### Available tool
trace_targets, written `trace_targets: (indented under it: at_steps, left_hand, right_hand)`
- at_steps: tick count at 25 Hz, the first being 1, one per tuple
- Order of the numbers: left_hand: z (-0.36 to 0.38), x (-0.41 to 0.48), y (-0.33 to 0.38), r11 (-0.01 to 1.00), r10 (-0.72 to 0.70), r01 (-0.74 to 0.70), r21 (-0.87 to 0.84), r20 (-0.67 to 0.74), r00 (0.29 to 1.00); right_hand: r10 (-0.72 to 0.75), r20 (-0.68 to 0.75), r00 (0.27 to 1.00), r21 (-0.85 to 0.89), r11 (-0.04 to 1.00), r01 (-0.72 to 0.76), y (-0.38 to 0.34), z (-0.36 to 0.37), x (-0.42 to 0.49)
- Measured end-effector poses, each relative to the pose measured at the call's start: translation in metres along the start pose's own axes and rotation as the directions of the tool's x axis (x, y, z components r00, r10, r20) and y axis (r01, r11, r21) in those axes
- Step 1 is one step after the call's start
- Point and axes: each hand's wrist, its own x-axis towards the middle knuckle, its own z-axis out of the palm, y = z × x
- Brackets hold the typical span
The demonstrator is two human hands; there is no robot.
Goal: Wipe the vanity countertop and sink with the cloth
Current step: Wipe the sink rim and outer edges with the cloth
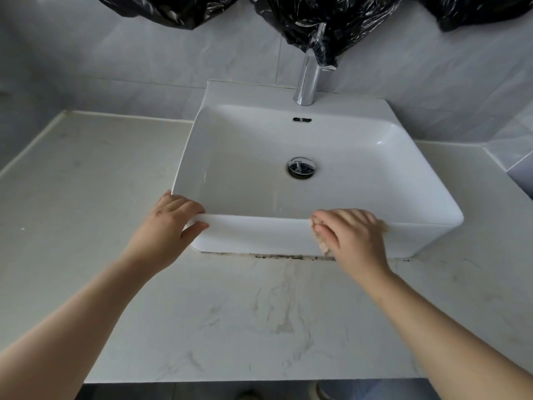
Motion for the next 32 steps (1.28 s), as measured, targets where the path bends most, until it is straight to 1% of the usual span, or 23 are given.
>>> trace_targets:
  at_steps: [2,4,6,8,11,13,14,16,17,18,19,20,21,22,23,25,26,28,29,30,31,32]
  left_hand:
    - [0.001,0.000,0.001,1.000,-0.015,0.015,0.007,0.006,1.000]
    - [0.001,0.000,0.001,1.000,-0.023,0.023,0.019,0.015,1.000]
    - [0.000,-0.001,0.000,1.000,-0.024,0.024,0.019,0.011,1.000]
    - [-0.001,-0.001,0.001,1.000,-0.019,0.019,0.021,0.006,1.000]
    - [0.002,-0.003,0.002,0.999,-0.042,0.042,0.023,-0.017,0.999]
    - [0.004,-0.004,0.004,0.998,-0.060,0.061,0.002,-0.036,0.998]
    - [0.004,-0.004,0.004,0.998,-0.062,0.062,-0.007,-0.047,0.997]
    - [0.005,-0.004,0.004,0.999,-0.053,0.053,-0.008,-0.059,0.997]
    - [0.005,-0.004,0.004,0.999,-0.052,0.052,-0.005,-0.059,0.997]
    - [0.005,-0.004,0.004,0.998,-0.056,0.056,-0.003,-0.053,0.997]
    - [0.004,-0.004,0.004,0.998,-0.060,0.060,0.001,-0.045,0.997]
    - [0.003,-0.004,0.003,0.998,-0.060,0.060,0.004,-0.032,0.998]
    - [0.002,-0.004,0.003,0.998,-0.056,0.056,0.000,-0.016,0.998]
    - [0.000,-0.004,0.003,0.999,-0.054,0.054,-0.006,0.001,0.999]
    - [-0.001,-0.003,0.002,0.999,-0.051,0.051,-0.006,0.008,0.999]
    - [-0.002,-0.003,0.001,0.999,-0.050,0.050,-0.006,0.005,0.999]
    - [-0.001,-0.003,0.001,0.998,-0.055,0.055,-0.013,-0.002,0.998]
    - [0.002,-0.004,0.004,0.997,-0.070,0.068,-0.038,-0.031,0.997]
    - [0.003,-0.004,0.004,0.997,-0.071,0.069,-0.039,-0.052,0.996]
    - [0.003,-0.004,0.005,0.997,-0.069,0.067,-0.039,-0.062,0.996]
    - [0.003,-0.004,0.005,0.998,-0.062,0.059,-0.038,-0.064,0.996]
    - [0.003,-0.004,0.006,0.998,-0.055,0.053,-0.034,-0.056,0.997]
  right_hand:
    - [0.029,0.002,1.000,0.050,0.998,-0.029,-0.041,0.015,0.014]
    - [-0.001,-0.037,0.999,0.118,0.993,0.006,-0.094,0.035,0.033]
    - [-0.039,-0.069,0.997,0.130,0.990,0.048,-0.125,0.049,0.047]
    - [-0.094,-0.073,0.993,0.146,0.984,0.104,-0.109,0.046,0.046]
    - [-0.148,-0.076,0.986,0.137,0.978,0.158,-0.037,0.018,0.018]
    - [-0.210,-0.063,0.976,0.017,0.977,0.211,0.017,-0.003,-0.004]
    - [-0.236,-0.050,0.971,-0.052,0.971,0.233,0.031,-0.006,-0.011]
    - [-0.285,-0.061,0.957,-0.146,0.951,0.274,0.024,0.010,-0.019]
    - [-0.356,-0.063,0.932,-0.187,0.922,0.339,0.009,0.027,-0.022]
    - [-0.458,-0.032,0.888,-0.240,0.866,0.439,-0.009,0.046,-0.023]
    - [-0.562,0.004,0.827,-0.294,0.790,0.538,-0.027,0.069,-0.020]
    - [-0.632,0.044,0.774,-0.317,0.725,0.611,-0.046,0.087,-0.015]
    - [-0.670,0.084,0.737,-0.317,0.684,0.657,-0.061,0.101,-0.008]
    - [-0.693,0.142,0.707,-0.325,0.642,0.695,-0.069,0.109,-0.003]
    - [-0.702,0.263,0.662,-0.324,0.582,0.746,-0.064,0.112,0.000]
    - [-0.663,0.445,0.602,-0.290,0.529,0.797,-0.030,0.100,-0.009]
    - [-0.668,0.471,0.576,-0.305,0.489,0.817,0.003,0.093,-0.020]
    - [-0.688,0.426,0.587,-0.377,0.455,0.807,0.056,0.071,-0.030]
    - [-0.707,0.387,0.591,-0.404,0.446,0.799,0.062,0.064,-0.030]
    - [-0.723,0.380,0.577,-0.404,0.432,0.806,0.057,0.068,-0.029]
    - [-0.726,0.393,0.564,-0.349,0.450,0.822,0.039,0.075,-0.028]
    - [-0.730,0.434,0.528,-0.283,0.446,0.849,0.020,0.086,-0.029]
